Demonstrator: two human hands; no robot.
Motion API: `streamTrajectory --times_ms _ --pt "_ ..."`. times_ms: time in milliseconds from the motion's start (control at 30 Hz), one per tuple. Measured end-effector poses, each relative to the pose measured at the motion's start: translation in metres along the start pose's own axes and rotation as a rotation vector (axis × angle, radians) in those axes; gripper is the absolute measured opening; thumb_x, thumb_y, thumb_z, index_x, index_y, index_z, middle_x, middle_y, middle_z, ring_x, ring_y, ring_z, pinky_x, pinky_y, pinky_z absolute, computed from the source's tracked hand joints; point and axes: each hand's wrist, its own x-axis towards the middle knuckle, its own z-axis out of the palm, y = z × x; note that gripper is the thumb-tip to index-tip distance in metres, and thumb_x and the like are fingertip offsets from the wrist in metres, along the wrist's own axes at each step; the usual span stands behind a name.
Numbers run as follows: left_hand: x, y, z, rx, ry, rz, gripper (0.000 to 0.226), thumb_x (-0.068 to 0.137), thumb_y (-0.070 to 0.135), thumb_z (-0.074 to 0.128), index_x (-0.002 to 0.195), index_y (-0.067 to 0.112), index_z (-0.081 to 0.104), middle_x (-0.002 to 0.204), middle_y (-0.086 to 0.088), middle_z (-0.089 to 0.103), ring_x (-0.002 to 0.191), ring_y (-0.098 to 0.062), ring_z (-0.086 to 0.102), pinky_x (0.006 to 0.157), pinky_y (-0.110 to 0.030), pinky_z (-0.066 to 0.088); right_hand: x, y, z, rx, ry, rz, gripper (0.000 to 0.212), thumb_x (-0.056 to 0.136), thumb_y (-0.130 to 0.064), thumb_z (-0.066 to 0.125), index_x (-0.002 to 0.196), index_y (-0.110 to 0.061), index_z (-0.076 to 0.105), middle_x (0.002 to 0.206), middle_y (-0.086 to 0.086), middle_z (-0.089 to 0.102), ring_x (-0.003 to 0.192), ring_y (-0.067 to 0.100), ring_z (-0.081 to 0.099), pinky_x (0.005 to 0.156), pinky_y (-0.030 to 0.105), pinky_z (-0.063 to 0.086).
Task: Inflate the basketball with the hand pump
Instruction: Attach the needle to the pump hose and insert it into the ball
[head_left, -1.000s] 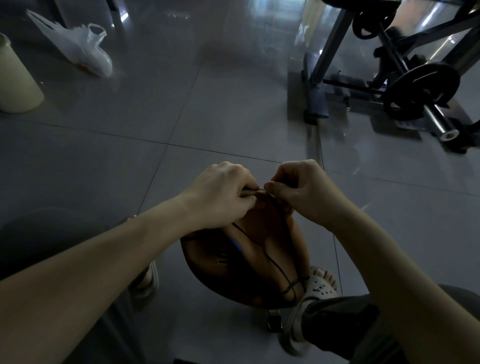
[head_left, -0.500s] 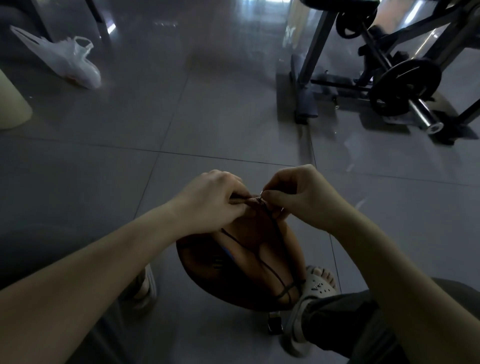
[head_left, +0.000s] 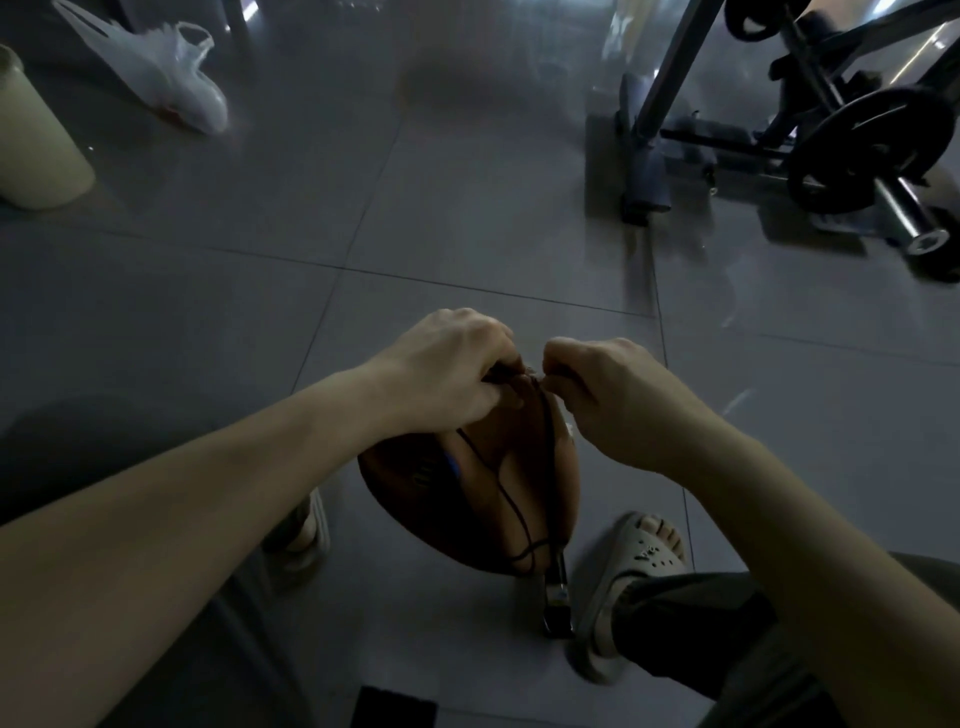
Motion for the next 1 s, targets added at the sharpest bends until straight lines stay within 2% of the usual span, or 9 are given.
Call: streamTrajectory --times_ms 100,300,500,600,700,767,867,900,1000 --pt "-0.001 0.0 0.001 -0.009 0.01 0.023 0.01 0.087 0.024 0.07 0.081 0.017 0.074 0.069 0.017 0.049 0.066 -0.001 0.049 0.063 -0.019 0.031 -0.001 -0.003 0.003 0.034 0.041 0.025 0.02 0.101 -0.024 0.047 0.084 -0.017 0.054 0.069 0.0 0.056 0.059 0.019 0.054 0.055 0.042 0.05" --pt "-0.002 -0.004 0.003 0.004 0.016 0.028 0.01 0.088 0.022 0.068 0.083 0.018 0.075 0.072 0.017 0.05 0.068 -0.001 0.049 0.063 -0.019 0.03 -0.002 -0.004 0.01 0.157 0.073 0.081 0.02 0.099 -0.021 0.05 0.082 -0.016 0.059 0.067 0.002 0.062 0.056 0.021 0.063 0.052 0.046 0.054" --pt "-0.003 -0.003 0.002 0.01 0.005 0.041 0.009 0.087 0.023 0.067 0.086 0.02 0.075 0.076 0.013 0.055 0.072 -0.005 0.052 0.069 -0.028 0.042 -0.001 -0.005 0.011 0.143 0.041 0.054 0.018 0.1 -0.018 0.051 0.084 -0.015 0.06 0.069 0.002 0.062 0.057 0.02 0.064 0.053 0.044 0.054" --pt "-0.003 -0.003 0.002 0.007 0.013 0.045 0.008 0.089 0.024 0.069 0.087 0.02 0.076 0.075 0.015 0.053 0.071 -0.004 0.051 0.067 -0.026 0.04 0.001 -0.004 0.008 0.104 0.022 0.028 0.017 0.099 -0.019 0.053 0.084 -0.016 0.06 0.068 0.0 0.061 0.058 0.019 0.061 0.054 0.042 0.053" --pt "0.004 -0.006 0.004 0.007 0.005 0.028 0.009 0.088 0.025 0.07 0.091 0.019 0.077 0.077 0.015 0.055 0.074 -0.007 0.054 0.07 -0.028 0.045 0.006 0.0 0.003 0.092 -0.025 0.04 0.018 0.099 -0.019 0.054 0.082 -0.017 0.06 0.068 -0.001 0.062 0.058 0.015 0.062 0.056 0.038 0.055" --pt "0.01 -0.009 0.004 0.001 -0.014 0.015 0.009 0.088 0.023 0.07 0.091 0.019 0.077 0.076 0.017 0.053 0.074 -0.006 0.052 0.07 -0.027 0.043 0.011 0.007 -0.001 0.237 -0.072 0.131 0.02 0.101 -0.018 0.052 0.085 -0.013 0.064 0.071 0.004 0.067 0.059 0.016 0.067 0.058 0.037 0.06" --pt "0.017 -0.015 0.005 -0.027 -0.052 -0.021 0.008 0.089 0.026 0.071 0.085 0.021 0.077 0.071 0.018 0.051 0.068 -0.001 0.051 0.063 -0.02 0.034 0.013 0.023 -0.012 0.657 -0.055 0.357 0.027 0.106 -0.015 0.042 0.097 -0.002 0.064 0.081 0.019 0.07 0.067 0.032 0.072 0.064 0.048 0.062" --pt "0.018 -0.018 0.004 -0.045 -0.067 -0.036 0.009 0.089 0.028 0.072 0.084 0.023 0.077 0.071 0.017 0.053 0.068 -0.001 0.053 0.062 -0.019 0.034 0.013 0.026 -0.015 0.719 -0.041 0.376 0.025 0.106 -0.014 0.043 0.101 -0.002 0.064 0.084 0.021 0.07 0.07 0.034 0.072 0.065 0.049 0.062" --pt "0.021 -0.025 0.001 -0.112 -0.122 -0.083 0.007 0.09 0.032 0.073 0.085 0.031 0.078 0.074 0.017 0.06 0.072 -0.002 0.059 0.064 -0.019 0.04 0.011 0.025 -0.008 0.626 -0.048 0.265 0.016 0.098 -0.017 0.06 0.112 -0.01 0.066 0.089 0.008 0.07 0.072 0.021 0.072 0.064 0.038 0.063"
